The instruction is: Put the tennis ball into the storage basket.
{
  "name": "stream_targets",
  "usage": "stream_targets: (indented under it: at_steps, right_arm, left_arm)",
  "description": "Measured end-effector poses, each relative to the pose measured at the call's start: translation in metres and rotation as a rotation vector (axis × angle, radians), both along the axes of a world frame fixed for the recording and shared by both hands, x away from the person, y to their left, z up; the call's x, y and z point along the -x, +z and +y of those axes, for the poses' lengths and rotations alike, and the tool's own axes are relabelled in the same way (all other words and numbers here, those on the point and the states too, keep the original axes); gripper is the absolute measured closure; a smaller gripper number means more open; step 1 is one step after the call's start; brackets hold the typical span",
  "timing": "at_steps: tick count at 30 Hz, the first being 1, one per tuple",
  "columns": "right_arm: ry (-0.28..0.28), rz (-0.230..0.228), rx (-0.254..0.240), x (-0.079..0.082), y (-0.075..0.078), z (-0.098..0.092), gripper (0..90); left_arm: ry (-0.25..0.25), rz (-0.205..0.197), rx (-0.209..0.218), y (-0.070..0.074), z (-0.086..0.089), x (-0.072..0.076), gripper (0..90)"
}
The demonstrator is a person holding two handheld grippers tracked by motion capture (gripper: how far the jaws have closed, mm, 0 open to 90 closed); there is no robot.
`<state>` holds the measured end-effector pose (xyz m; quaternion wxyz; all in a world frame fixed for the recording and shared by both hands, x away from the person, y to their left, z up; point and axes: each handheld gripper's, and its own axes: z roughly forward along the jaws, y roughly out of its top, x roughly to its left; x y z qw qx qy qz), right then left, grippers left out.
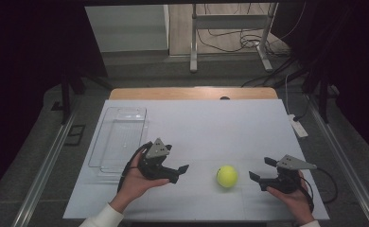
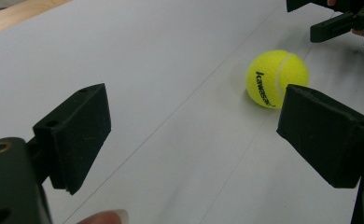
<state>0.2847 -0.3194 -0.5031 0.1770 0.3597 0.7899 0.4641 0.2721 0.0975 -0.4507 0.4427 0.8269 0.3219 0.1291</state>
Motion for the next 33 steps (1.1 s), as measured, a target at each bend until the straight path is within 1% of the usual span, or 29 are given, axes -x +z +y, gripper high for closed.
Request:
stream_targets:
  at_steps: [33]
  right_arm:
    - [0.003,0.007,0.004,0.0,-0.001,0.0,13.2]
  left_arm:
    - [-0.07,0.013,-0.02,0.001,-0.031,-0.008,10.2]
